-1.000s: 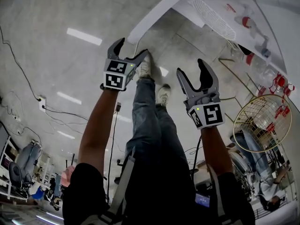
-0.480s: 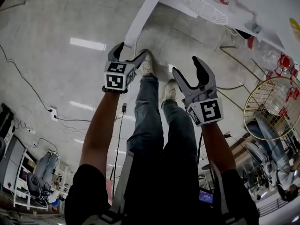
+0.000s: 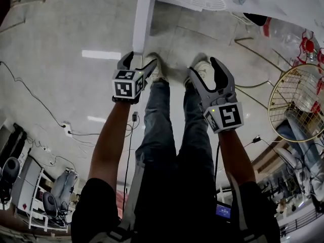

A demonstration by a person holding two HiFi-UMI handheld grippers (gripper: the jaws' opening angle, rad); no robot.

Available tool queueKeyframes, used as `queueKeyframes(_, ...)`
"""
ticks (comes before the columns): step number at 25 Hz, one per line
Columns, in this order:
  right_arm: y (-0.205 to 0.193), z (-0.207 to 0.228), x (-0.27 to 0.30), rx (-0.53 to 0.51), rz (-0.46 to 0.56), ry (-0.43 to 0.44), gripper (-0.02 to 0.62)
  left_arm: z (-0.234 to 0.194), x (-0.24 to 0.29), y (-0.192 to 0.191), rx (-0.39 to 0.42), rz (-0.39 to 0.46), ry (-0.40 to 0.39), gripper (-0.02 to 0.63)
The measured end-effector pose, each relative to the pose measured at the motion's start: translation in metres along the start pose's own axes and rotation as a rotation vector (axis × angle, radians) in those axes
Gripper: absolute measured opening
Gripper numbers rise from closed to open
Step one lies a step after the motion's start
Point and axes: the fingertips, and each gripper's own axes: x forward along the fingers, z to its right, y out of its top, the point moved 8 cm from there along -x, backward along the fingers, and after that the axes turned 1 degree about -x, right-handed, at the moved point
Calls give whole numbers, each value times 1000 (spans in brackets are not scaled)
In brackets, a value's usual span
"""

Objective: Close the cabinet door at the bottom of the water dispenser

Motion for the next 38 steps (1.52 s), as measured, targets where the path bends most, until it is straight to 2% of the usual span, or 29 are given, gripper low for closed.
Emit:
queueKeyframes(9, -16, 52, -40, -43, -5, 8, 282, 51, 20, -2, -36, 20, 7, 425)
queueKeyframes(15, -6, 78, -55, -5, 20, -5, 279, 78, 37, 4, -29, 10, 16, 425)
queueKeyframes(21, -14, 107, -67, 18, 28, -20, 278, 100, 54, 14, -8, 3, 15, 422)
queueKeyframes(26, -20, 123, -77, 32, 28, -30, 273, 109, 63, 22, -27, 9, 23, 419)
queueKeyframes(38, -23, 150, -83, 62, 32, -69, 265, 141, 91, 40, 47, -33, -47, 410)
